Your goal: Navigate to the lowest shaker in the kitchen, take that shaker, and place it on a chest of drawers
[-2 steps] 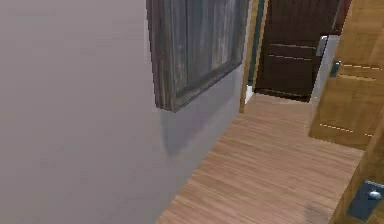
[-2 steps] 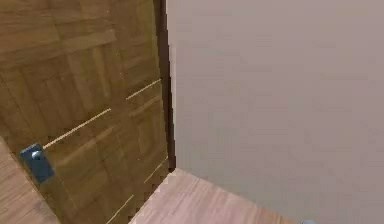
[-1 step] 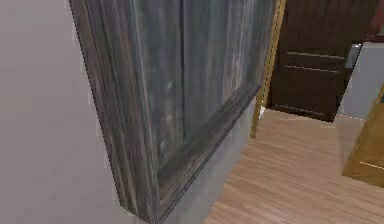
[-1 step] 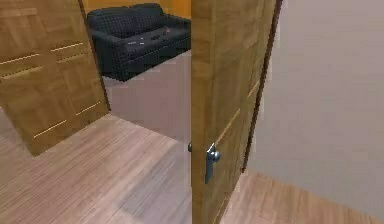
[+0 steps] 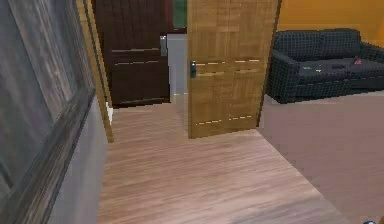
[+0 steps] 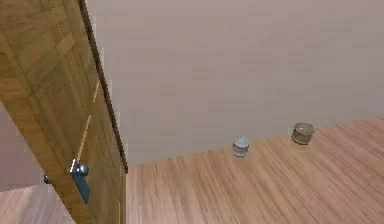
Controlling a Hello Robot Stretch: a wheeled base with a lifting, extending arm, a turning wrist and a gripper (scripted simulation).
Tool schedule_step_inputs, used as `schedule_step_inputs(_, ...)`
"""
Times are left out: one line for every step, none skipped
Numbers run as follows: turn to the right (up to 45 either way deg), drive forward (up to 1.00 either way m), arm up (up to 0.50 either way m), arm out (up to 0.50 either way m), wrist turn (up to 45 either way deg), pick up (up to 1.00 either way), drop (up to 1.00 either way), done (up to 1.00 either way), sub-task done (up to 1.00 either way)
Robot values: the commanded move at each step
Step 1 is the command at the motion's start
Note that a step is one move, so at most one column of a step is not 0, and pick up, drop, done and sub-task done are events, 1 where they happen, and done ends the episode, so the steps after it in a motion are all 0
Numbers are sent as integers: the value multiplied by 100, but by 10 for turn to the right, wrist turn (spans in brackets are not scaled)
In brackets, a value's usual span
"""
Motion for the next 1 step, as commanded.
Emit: schedule_step_inputs(150, 0, 0, 0, 0, 0, 0, 0, 0)
